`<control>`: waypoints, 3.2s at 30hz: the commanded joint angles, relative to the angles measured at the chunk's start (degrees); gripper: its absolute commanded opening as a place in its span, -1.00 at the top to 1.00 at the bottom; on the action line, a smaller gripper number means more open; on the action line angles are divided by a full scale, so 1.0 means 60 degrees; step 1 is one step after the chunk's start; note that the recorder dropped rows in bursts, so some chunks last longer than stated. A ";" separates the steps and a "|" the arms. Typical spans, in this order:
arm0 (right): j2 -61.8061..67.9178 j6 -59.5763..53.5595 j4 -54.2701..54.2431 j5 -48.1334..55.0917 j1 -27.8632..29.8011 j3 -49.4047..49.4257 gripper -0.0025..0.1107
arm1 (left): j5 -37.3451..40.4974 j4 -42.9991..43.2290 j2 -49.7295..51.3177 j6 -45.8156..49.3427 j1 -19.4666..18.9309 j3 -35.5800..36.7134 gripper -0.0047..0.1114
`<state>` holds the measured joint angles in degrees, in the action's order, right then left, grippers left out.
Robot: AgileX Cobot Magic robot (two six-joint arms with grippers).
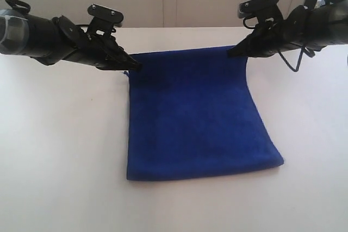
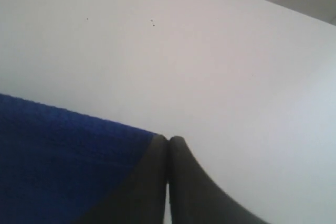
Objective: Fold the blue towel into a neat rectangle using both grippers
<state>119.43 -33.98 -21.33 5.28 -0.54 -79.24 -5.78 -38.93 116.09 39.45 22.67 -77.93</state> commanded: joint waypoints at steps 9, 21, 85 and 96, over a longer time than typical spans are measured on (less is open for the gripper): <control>0.0019 -0.0062 0.0058 -0.0715 0.0090 -0.0043 0.40 | -0.0384 -0.0070 -0.0003 -0.0020 -0.0055 -0.0038 0.06; -0.0467 -0.0062 0.0037 0.0054 0.0090 -0.0043 0.06 | -0.0328 -0.0070 -0.0062 -0.0004 -0.0247 -0.0038 0.05; 0.1993 0.0948 -0.1147 0.2509 -0.0448 -0.2683 0.96 | 0.0170 -0.0428 -0.0073 -0.0045 -0.0890 -0.0019 -0.51; 0.1890 0.0948 -0.1026 0.2732 -0.0275 -0.2683 0.95 | 0.0170 -0.0428 -0.0073 -0.0045 -0.0890 -0.0019 -0.51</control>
<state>131.40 -28.04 -28.04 21.07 -2.43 -95.12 -5.43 -40.81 116.24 39.45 17.35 -77.93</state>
